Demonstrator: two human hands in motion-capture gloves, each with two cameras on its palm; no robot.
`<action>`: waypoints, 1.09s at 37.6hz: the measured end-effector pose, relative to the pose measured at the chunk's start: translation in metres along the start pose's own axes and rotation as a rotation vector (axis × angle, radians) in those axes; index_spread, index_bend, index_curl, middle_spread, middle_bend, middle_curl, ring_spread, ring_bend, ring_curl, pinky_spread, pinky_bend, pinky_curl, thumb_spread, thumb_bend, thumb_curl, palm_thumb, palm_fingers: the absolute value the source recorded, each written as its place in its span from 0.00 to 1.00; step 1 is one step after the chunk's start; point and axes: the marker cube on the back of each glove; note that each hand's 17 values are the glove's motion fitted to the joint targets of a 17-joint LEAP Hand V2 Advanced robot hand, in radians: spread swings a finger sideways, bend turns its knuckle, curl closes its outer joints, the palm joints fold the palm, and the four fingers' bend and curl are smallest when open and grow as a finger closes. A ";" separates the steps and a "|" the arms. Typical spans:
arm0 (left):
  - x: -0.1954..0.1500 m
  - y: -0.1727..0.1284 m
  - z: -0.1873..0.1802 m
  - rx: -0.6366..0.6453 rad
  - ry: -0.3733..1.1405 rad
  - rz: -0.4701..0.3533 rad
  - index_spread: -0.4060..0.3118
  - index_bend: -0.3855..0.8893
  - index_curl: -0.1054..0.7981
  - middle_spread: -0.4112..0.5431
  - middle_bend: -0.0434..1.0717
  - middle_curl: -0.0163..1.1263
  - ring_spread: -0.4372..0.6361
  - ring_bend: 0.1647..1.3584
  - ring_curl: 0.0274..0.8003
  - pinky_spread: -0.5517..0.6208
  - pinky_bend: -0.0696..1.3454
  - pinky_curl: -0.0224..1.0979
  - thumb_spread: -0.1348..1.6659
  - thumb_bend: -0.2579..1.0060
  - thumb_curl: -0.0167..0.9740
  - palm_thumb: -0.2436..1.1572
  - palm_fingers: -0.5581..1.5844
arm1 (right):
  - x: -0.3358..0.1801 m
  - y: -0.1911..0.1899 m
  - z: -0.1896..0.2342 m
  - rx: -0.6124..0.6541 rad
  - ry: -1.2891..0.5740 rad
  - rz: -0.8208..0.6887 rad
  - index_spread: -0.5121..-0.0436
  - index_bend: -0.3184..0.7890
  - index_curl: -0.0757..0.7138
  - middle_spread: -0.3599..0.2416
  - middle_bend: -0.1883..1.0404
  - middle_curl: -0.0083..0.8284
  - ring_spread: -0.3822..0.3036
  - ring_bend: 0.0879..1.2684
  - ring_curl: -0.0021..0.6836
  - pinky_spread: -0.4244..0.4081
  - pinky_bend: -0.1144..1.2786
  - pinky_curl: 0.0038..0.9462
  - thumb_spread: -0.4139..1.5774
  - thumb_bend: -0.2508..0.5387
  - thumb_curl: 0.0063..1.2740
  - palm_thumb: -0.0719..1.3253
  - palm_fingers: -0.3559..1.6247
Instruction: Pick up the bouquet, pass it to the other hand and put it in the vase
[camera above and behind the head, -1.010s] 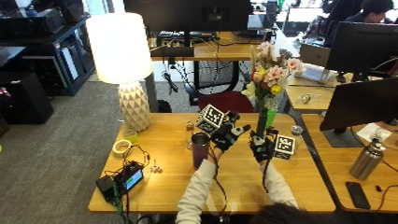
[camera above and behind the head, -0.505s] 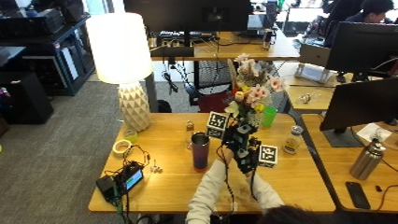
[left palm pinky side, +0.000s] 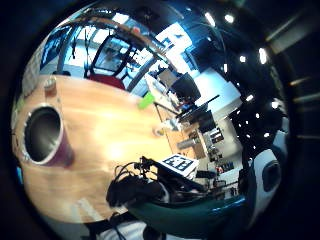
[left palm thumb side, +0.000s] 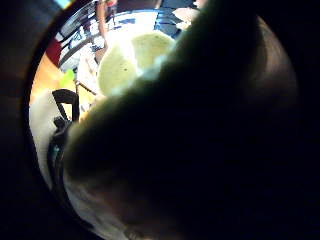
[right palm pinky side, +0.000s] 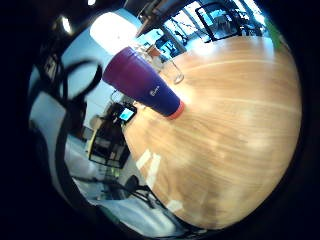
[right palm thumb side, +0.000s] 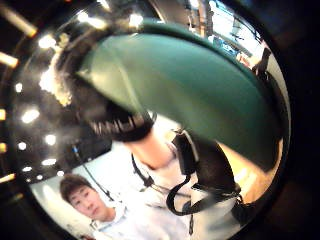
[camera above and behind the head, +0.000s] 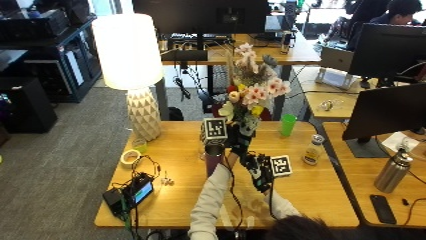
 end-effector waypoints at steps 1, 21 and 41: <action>0.007 -0.005 -0.007 0.028 -0.004 0.015 0.10 0.68 0.65 0.07 0.68 0.49 0.05 0.52 0.53 0.13 0.43 0.40 0.34 0.23 0.60 0.74 0.95 | 0.004 0.000 -0.003 0.000 0.017 -0.011 0.70 0.60 0.83 0.39 0.79 0.72 0.30 0.75 0.77 0.19 0.61 0.51 0.65 0.23 0.45 0.61 0.79; -0.008 -0.077 -0.099 0.383 -0.174 0.001 0.06 0.70 0.71 0.04 0.73 0.50 0.03 0.55 0.57 0.11 0.47 0.41 0.27 0.18 0.72 0.76 0.93 | -0.001 0.007 -0.036 0.087 -0.144 0.229 0.70 0.41 0.67 0.51 0.50 0.57 0.33 0.46 0.61 0.40 0.43 0.41 0.76 0.28 0.29 0.36 0.72; -0.058 -0.082 -0.109 0.397 -0.184 -0.036 0.06 0.69 0.73 0.04 0.74 0.50 0.03 0.55 0.58 0.11 0.48 0.41 0.27 0.18 0.78 0.75 0.92 | 0.003 -0.006 -0.048 0.122 -0.187 0.387 0.67 0.34 0.53 0.53 0.35 0.52 0.51 0.29 0.55 0.74 0.48 0.41 0.79 0.28 0.23 0.30 0.54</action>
